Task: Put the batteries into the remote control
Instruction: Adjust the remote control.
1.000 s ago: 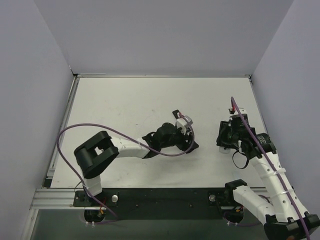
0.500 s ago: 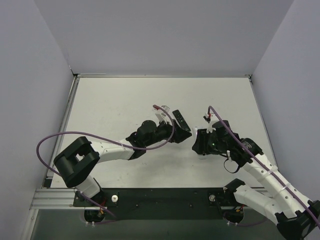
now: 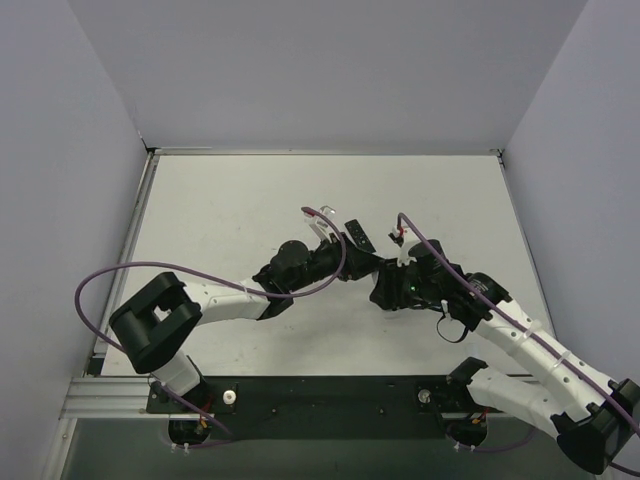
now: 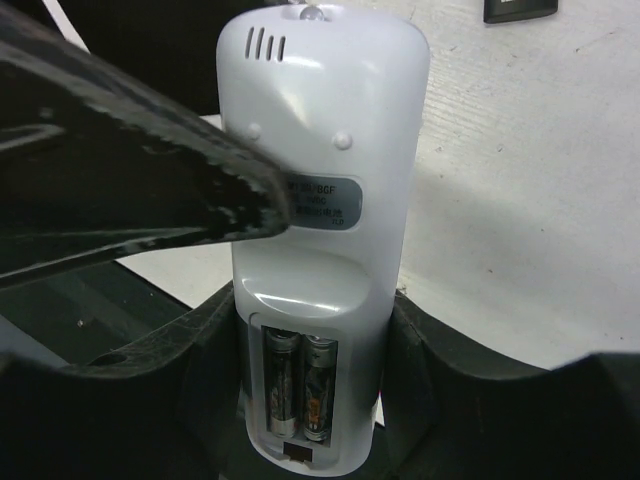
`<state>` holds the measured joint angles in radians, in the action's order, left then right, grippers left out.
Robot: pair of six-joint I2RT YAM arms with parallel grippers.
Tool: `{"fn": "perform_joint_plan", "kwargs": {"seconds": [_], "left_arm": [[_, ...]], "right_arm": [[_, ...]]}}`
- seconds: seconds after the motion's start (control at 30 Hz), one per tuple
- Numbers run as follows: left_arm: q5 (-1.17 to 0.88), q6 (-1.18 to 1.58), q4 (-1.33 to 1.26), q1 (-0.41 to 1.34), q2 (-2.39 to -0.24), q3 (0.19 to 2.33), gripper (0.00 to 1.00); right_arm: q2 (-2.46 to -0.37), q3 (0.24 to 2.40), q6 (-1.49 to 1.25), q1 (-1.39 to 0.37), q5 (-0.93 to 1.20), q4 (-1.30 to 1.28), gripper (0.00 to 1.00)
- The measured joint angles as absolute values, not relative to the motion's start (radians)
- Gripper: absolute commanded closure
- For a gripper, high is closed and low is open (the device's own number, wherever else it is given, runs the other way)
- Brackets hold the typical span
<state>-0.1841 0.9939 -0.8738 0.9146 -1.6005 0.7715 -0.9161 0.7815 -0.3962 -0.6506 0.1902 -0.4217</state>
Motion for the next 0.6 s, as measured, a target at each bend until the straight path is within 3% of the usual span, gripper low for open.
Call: {"fn": "perform_joint_plan", "kwargs": {"seconds": [0.1,0.13,0.2,0.23,0.27,0.37,0.6], "left_arm": [[-0.205,1.018,-0.879,0.915,-1.617,0.772,0.62],[-0.213,1.025,-0.880,0.915,-1.623,0.772,0.73],[-0.226,1.053,-0.891,0.915,-1.631,0.773,0.84],[-0.238,1.063,-0.903,0.915,-1.631,0.775,0.95],[-0.242,1.062,-0.907,0.915,-1.631,0.777,1.00],[-0.250,1.063,-0.906,0.914,-1.631,0.777,1.00],[-0.244,1.017,-0.827,0.912,-1.606,0.780,1.00]], "right_arm": [[-0.917,0.781,-0.396,-0.656,0.189,-0.414,0.91],[-0.918,0.781,-0.396,-0.656,0.189,-0.412,0.89],[-0.920,0.781,-0.396,-0.656,0.187,-0.414,0.77],[-0.926,0.780,-0.395,-0.656,0.187,-0.413,0.70],[-0.928,0.780,-0.395,-0.656,0.187,-0.410,0.57],[-0.930,0.784,-0.395,-0.656,0.188,-0.413,0.46],[-0.996,0.902,-0.392,-0.656,0.152,-0.447,0.46]]}}
